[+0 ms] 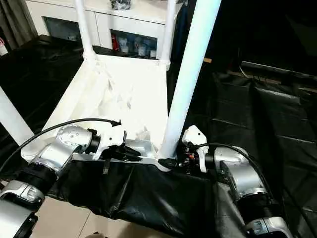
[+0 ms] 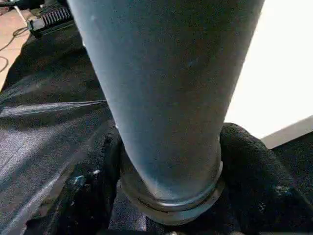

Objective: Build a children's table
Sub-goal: Rotate leg to tighten

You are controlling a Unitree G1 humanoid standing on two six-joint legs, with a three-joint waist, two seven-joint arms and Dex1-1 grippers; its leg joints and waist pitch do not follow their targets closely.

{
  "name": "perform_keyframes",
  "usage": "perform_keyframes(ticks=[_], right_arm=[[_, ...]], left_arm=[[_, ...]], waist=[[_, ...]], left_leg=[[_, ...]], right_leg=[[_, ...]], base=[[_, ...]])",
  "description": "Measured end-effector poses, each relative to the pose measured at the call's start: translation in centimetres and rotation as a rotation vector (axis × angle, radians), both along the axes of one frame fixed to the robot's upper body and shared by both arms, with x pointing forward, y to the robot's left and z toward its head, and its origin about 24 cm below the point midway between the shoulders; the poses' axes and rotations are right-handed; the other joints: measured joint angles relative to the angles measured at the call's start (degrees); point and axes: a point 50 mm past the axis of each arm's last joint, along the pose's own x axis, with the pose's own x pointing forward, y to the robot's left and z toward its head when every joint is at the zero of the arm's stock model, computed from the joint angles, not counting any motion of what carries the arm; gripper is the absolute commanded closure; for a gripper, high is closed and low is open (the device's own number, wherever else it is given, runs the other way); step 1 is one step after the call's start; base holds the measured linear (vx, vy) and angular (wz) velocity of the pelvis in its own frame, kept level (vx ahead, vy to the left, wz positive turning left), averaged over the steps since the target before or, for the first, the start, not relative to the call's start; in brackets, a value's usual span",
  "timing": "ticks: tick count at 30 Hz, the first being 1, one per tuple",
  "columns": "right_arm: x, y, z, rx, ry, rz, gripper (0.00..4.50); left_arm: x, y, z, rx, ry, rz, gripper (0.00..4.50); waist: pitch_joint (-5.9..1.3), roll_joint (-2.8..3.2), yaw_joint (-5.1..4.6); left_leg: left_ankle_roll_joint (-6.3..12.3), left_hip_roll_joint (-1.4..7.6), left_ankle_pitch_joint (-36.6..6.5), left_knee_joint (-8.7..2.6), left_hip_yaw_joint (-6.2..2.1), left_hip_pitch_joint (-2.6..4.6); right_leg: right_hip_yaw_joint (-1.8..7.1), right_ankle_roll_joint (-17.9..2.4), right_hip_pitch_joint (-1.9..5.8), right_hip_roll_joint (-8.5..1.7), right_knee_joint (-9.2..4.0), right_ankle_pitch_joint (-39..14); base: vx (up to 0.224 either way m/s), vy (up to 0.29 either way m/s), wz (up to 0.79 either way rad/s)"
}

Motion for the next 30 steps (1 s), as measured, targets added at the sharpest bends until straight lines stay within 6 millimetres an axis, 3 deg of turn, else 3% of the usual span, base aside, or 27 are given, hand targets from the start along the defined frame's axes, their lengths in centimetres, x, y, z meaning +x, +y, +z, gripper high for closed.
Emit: perform_keyframes(ticks=[4,6,11,15,19,21,27,30], right_arm=[[0.6,0.7,-0.7,0.015,-0.023,-0.128,1.85],[1.5,1.5,-1.0,0.020,-0.046,-0.256,1.85],[3.4,2.6,-1.5,0.013,-0.064,-0.534,1.85],[4.4,3.7,-1.6,0.001,-0.069,-0.711,1.85],[4.7,4.2,-1.6,-0.002,-0.081,-0.748,1.85],[4.7,4.1,-1.7,0.006,-0.086,-0.750,1.16],[4.7,3.9,-1.5,0.015,-0.102,-0.719,0.73],[4.6,3.3,-1.2,-0.008,-0.137,-0.614,0.73]], left_arm=[[0.4,-0.1,-0.1,-0.007,-0.011,0.085,4.50],[0.8,-0.6,-0.4,-0.009,-0.025,0.167,4.50],[1.3,-2.8,-1.0,-0.038,-0.048,0.306,4.50],[1.5,-4.1,-1.2,-0.041,-0.071,0.392,4.50],[1.6,-4.5,-1.2,-0.035,-0.084,0.418,4.50],[1.6,-4.5,-1.1,-0.035,-0.084,0.420,4.50],[1.5,-4.7,-1.0,-0.045,-0.085,0.404,4.50],[1.2,-4.5,-0.9,-0.054,-0.082,0.343,4.50]], waist=[[-0.02,-0.03,-0.54],[-0.05,-0.08,-1.48],[-0.04,-0.13,-3.12],[-0.07,-0.16,-3.72],[-0.16,-0.17,-3.93],[-0.17,-0.17,-3.98],[-0.16,-0.18,-3.89],[-0.16,-0.18,-3.53]], left_leg=[[0.00,-0.01,0.00,0.07,-0.02,0.05],[-0.01,-0.02,0.00,0.16,-0.07,0.07],[0.00,-0.10,0.00,0.34,-0.25,0.05],[0.00,-0.11,0.00,0.42,-0.25,0.07],[0.01,-0.11,-0.01,0.40,-0.26,0.07],[0.01,-0.11,-0.01,0.39,-0.26,0.07],[0.01,-0.12,-0.01,0.40,-0.25,0.01],[0.01,-0.11,-0.02,0.34,-0.23,-0.02]], right_leg=[[0.03,0.28,0.09,0.00,0.09,-0.17],[0.00,0.31,0.08,-0.02,0.09,-0.19],[-0.16,0.33,0.05,-0.06,-0.28,-0.20],[-0.14,0.33,0.01,-0.06,-0.29,-0.20],[-0.14,0.33,0.01,-0.06,-0.29,-0.20],[-0.14,0.33,0.00,-0.06,-0.28,-0.20],[-0.09,0.32,-0.07,-0.06,-0.28,-0.19],[-0.07,0.27,-0.07,-0.06,-0.21,-0.12]], base=[[0.000,0.000,0.00],[-0.033,-0.002,-0.02],[0.000,0.000,0.00],[0.000,0.000,0.00],[0.000,0.000,0.00],[0.000,0.000,0.00],[0.000,0.000,0.00],[0.018,0.000,0.01]])
